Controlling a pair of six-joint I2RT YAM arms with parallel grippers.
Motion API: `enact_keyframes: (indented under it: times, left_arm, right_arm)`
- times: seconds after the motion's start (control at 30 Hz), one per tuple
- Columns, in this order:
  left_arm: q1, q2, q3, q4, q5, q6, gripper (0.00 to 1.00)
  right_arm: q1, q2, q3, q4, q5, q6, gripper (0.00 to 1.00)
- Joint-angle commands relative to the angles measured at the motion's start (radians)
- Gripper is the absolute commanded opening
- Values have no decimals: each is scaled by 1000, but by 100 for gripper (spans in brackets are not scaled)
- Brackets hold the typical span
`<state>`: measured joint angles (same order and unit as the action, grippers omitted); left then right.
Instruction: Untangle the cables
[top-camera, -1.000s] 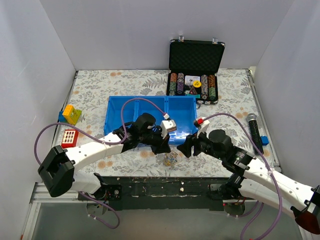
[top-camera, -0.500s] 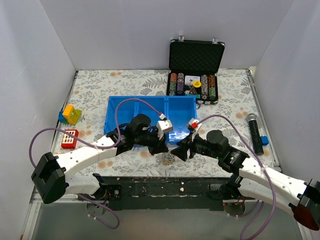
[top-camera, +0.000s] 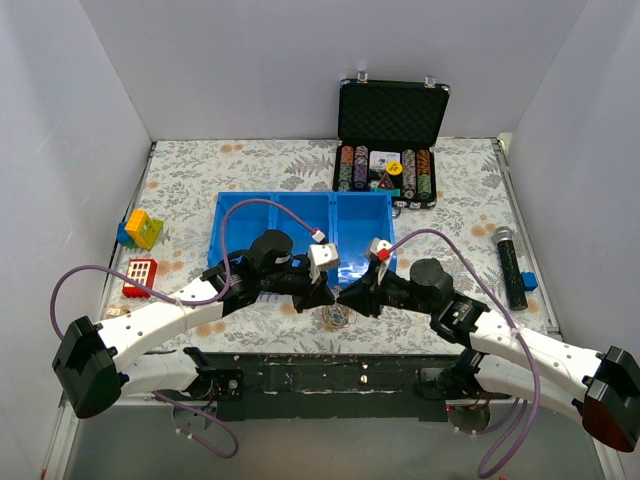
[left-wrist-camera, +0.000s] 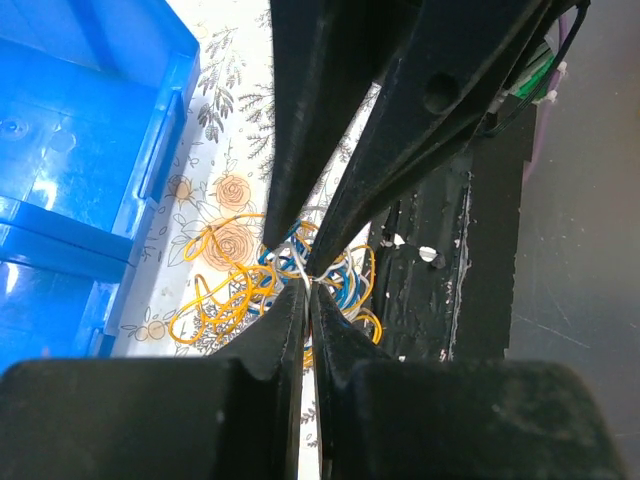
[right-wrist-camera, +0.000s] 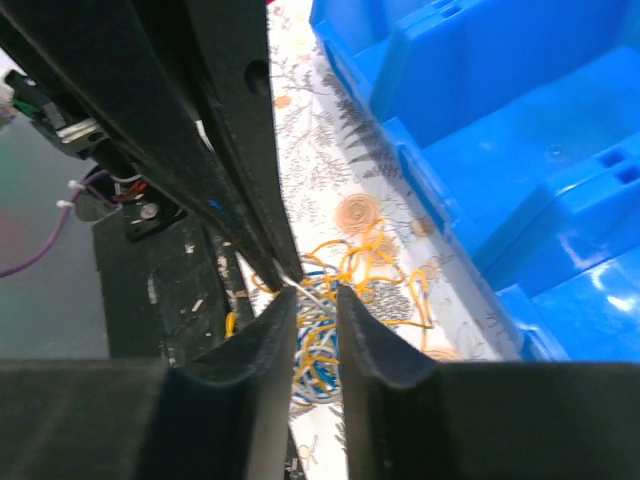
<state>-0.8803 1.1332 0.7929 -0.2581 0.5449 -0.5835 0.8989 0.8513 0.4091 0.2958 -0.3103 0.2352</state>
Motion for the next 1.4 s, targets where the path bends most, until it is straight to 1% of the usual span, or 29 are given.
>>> enact_keyframes:
  times: [0.0,0.03,0.07,0.1,0.13,0.27,0.37,0.4,0.67,0.87,0.93,1.07,1.17,1.23,1.33,1.37]
  left_arm:
    - [-3,-12,15,5,29,24,1]
    - [-3,-10,19,2,27,27,3]
    - [-3,-9,17,-4,23,34,9]
    - [-5,-7,14,-9,18,43,13]
    - [-3,-7,12,-12,12,51,17]
    - [-5,-7,-7,-10,12,70,40]
    - [-3,-7,-7,-9,44,73,53]
    - [-3,-6,-6,-9,52,74,55]
    - [-3,13,-23,25,32,128,58]
    - [-3,-15,-61,68,-59,183,57]
    - [-5,-35,-72,75,-56,197,53]
    - [-3,-64,-75,106,-25,189,36]
    - [-3,-64,-63,108,-2,186,30]
    - [-3,-67,-51,106,18,182,30]
    - [-3,-67,-31,83,73,191,39]
    - [-3,-66,-29,74,82,198,39]
  right_arm:
    - [5,28,28,62,-72,-25,20]
    - [6,28,37,49,-79,-28,13]
    - [5,29,45,33,-85,-28,6]
    - [5,23,53,13,-85,-33,1]
    - [5,20,56,6,-84,-30,1]
    - [5,-8,59,-7,-93,-20,1]
    - [6,-9,68,-10,-121,-10,1]
    - [6,-6,72,-12,-121,-8,1]
    - [8,6,111,-24,-150,-7,1]
    - [8,3,129,-56,-159,-11,1]
    - [8,0,128,-63,-161,-10,1]
    - [8,5,126,-47,-162,1,1]
    - [8,18,126,-38,-161,7,1]
    - [8,25,126,-35,-161,12,1]
    - [8,34,123,-23,-156,16,1]
    - [8,34,123,-18,-154,16,1]
